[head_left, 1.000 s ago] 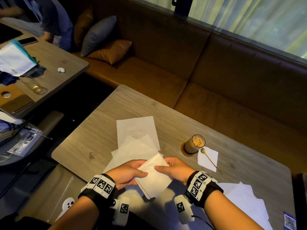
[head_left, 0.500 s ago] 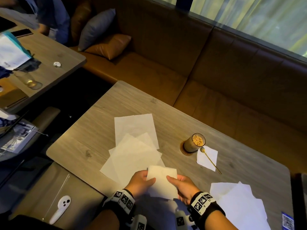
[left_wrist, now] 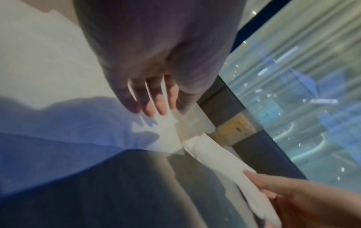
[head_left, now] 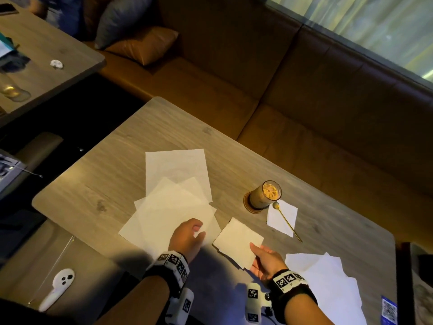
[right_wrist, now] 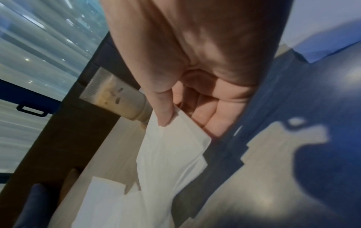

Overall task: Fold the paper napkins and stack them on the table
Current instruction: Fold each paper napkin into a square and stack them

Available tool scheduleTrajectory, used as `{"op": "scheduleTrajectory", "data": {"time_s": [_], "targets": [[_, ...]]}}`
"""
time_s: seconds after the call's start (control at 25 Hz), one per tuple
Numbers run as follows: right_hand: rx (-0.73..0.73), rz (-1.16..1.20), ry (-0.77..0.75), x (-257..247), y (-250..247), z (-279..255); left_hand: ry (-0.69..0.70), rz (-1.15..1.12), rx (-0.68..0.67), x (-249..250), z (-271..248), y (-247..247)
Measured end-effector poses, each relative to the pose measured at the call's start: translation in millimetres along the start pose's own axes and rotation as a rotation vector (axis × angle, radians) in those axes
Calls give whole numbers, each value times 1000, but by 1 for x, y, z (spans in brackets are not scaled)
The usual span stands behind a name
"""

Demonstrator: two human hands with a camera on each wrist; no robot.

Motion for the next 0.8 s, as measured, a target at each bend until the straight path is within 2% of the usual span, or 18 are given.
{"op": "scheduleTrajectory", "data": {"time_s": [0.08, 0.12, 0.24, 0.44, 0.56, 0.64, 0.72, 0.8], "targets": [[12, -22, 29, 11, -6, 11, 98, 204, 168, -13, -3, -27], [28, -35, 35, 16, -7, 16, 103, 308, 203, -19, -3, -36], [67, -99, 45, 24, -15, 33, 91, 484, 212, -27, 5, -52], [206, -342, 57, 18, -33, 34, 28, 488, 279, -32, 16, -73], [289, -697, 27, -4, -42, 14, 19, 539, 263, -33, 17, -80], [284, -862, 15, -14, -41, 3, 49, 543, 267, -35, 14, -81], [260, -1039, -38, -21, -31, -3, 62, 520, 301, -39, 11, -83], [326, -1095, -189, -32, -22, -2, 82, 512, 317, -39, 10, -83]]}}
Point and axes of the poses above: each hand's wrist, its own z-axis towards the middle knuckle, its own y-axis out of the palm, x = y × z, the point moved 7 cm from there along z, towards the middle knuckle, and after that the axes turned 8 degrees about -z, right-handed, at the moved point
